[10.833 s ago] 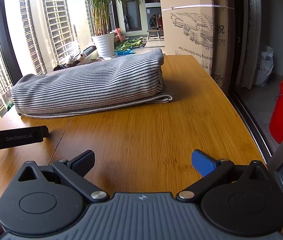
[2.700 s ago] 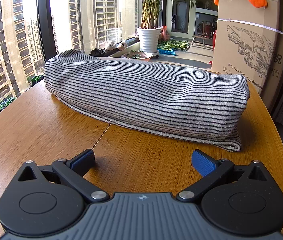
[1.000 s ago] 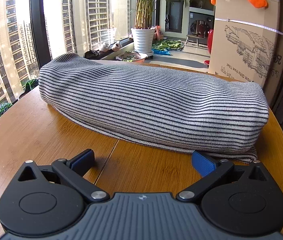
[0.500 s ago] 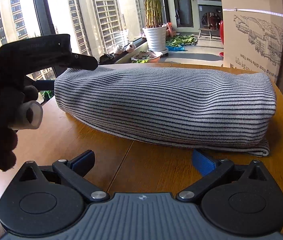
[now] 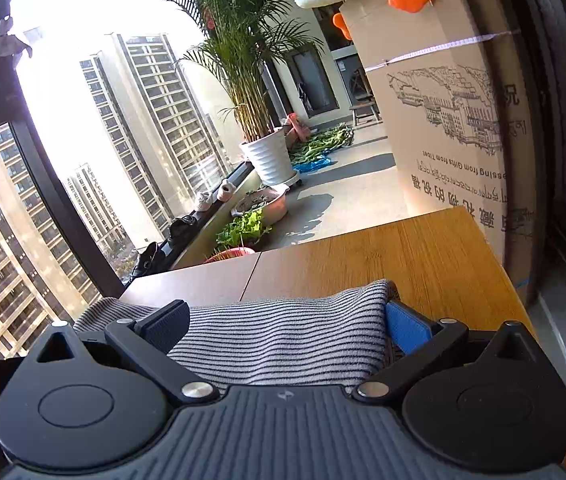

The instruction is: Fold clothes

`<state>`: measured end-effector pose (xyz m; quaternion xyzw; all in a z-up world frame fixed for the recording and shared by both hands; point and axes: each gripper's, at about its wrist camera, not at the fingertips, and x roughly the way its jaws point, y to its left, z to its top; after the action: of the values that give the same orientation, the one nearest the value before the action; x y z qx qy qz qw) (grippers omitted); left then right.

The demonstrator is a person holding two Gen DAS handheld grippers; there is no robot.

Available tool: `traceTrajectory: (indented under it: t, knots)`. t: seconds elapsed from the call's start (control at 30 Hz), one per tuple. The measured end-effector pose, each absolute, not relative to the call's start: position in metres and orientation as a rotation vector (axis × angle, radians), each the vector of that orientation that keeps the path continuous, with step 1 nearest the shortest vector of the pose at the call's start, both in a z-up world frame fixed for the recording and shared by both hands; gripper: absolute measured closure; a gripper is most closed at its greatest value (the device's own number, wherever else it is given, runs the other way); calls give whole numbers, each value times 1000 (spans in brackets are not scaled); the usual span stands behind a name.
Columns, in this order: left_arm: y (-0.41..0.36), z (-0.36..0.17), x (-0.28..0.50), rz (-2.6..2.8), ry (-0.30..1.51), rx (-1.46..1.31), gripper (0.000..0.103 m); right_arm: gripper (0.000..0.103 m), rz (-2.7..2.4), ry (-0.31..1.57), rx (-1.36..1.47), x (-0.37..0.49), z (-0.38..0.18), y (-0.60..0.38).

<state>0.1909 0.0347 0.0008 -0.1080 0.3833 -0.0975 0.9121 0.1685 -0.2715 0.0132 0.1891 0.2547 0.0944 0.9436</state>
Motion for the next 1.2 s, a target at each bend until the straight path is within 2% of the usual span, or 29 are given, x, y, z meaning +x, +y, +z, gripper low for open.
traceTrajectory:
  t: [0.1, 0.2, 0.43, 0.6, 0.77, 0.97, 1.0, 1.03, 1.1, 1.13, 1.17, 1.2]
  knots:
    - [32, 1, 188, -203, 785, -194, 0, 0, 179, 528, 357, 187, 0, -263]
    - [29, 0, 179, -218, 768, -166, 0, 0, 234, 630, 367, 191, -19, -255]
    - [34, -2, 137, -243, 747, -160, 0, 0, 351, 713, 332, 146, -19, -256]
    - [41, -3, 73, -266, 733, -165, 0, 0, 356, 739, 228, 82, -15, -242]
    - [52, -5, 3, -276, 696, -170, 0, 0, 380, 717, 89, 19, -8, -230]
    - [59, 13, -34, -245, 700, -191, 0, 1, 341, 524, -211, -41, 25, -208]
    - [59, 17, -39, -241, 683, -173, 0, 3, 353, 505, -270, -51, 28, -199]
    - [60, 21, -43, -239, 670, -166, 0, 10, 357, 490, -330, -57, 28, -191]
    - [64, 27, -48, -237, 650, -177, 0, 33, 339, 441, -476, -68, 25, -173]
    - [66, 30, -51, -233, 641, -196, 0, 51, 309, 402, -564, -77, 24, -161]
    - [68, 34, -54, -228, 626, -215, 0, 56, 295, 378, -582, -79, 24, -159]
    - [69, 36, -58, -225, 609, -227, 0, 56, 274, 350, -576, -81, 29, -157]
